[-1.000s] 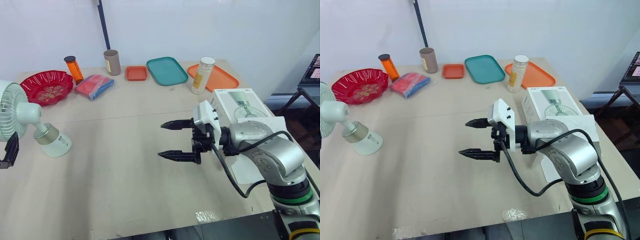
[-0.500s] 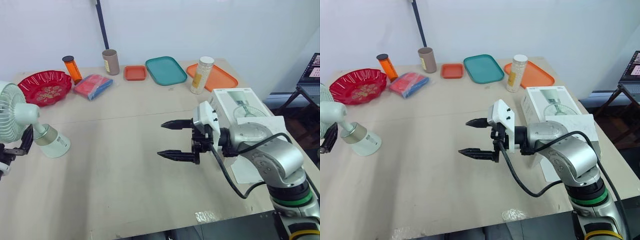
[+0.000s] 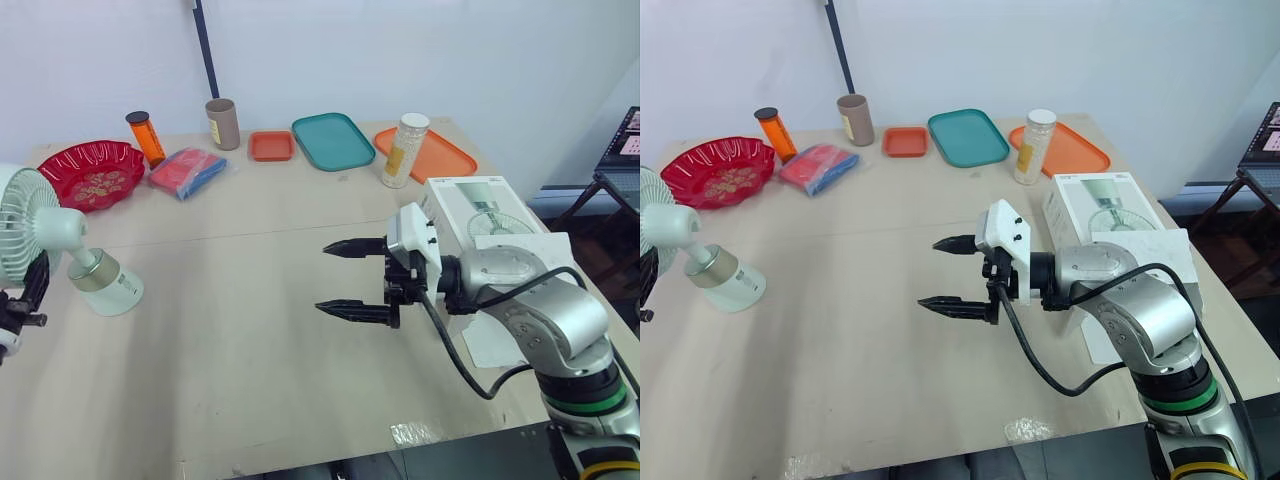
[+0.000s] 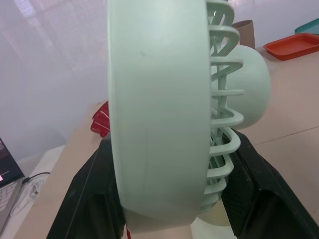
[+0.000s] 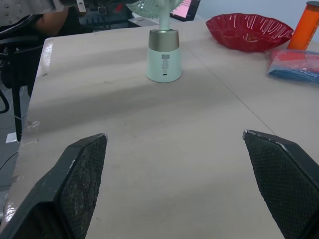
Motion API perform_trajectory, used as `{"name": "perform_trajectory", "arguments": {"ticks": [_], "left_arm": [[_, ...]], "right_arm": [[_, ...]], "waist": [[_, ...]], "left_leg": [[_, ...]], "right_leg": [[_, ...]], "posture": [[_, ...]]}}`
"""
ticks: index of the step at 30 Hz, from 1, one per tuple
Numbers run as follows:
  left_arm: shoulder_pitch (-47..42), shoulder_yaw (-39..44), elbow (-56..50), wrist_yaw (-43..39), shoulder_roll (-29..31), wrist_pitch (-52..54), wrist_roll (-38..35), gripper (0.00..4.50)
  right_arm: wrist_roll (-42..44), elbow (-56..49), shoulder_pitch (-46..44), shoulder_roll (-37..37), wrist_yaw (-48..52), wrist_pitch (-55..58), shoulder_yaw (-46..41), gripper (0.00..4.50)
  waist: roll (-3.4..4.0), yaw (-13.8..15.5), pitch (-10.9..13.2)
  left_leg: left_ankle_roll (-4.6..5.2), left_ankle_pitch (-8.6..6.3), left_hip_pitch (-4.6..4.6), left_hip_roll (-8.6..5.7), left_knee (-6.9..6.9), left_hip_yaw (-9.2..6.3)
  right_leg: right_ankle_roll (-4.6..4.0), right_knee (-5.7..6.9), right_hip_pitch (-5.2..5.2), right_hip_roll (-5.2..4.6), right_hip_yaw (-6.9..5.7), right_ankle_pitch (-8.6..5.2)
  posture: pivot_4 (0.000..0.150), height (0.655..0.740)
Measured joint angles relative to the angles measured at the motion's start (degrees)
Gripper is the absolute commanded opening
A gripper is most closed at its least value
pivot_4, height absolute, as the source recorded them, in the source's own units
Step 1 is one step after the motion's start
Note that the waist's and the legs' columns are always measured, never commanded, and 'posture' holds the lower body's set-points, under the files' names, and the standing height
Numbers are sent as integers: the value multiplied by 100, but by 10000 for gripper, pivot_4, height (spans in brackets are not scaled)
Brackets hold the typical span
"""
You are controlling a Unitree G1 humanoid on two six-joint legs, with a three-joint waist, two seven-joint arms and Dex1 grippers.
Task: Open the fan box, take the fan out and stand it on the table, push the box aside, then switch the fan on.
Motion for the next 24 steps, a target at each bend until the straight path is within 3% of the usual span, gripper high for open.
{"name": "perform_trajectory", "arguments": {"ticks": [24], "left_arm": [[-64, -588, -1042, 381, -486, 632, -421, 19494]], "right_arm": [[-110, 4, 9, -1, -2, -51, 2, 45000]], "waist": [[-1, 3, 0]], "left_leg": [[-1, 0, -4, -1, 1, -4]], "right_leg": [[1, 0, 0, 0, 0, 1]], "posture": [[1500, 7400]]}}
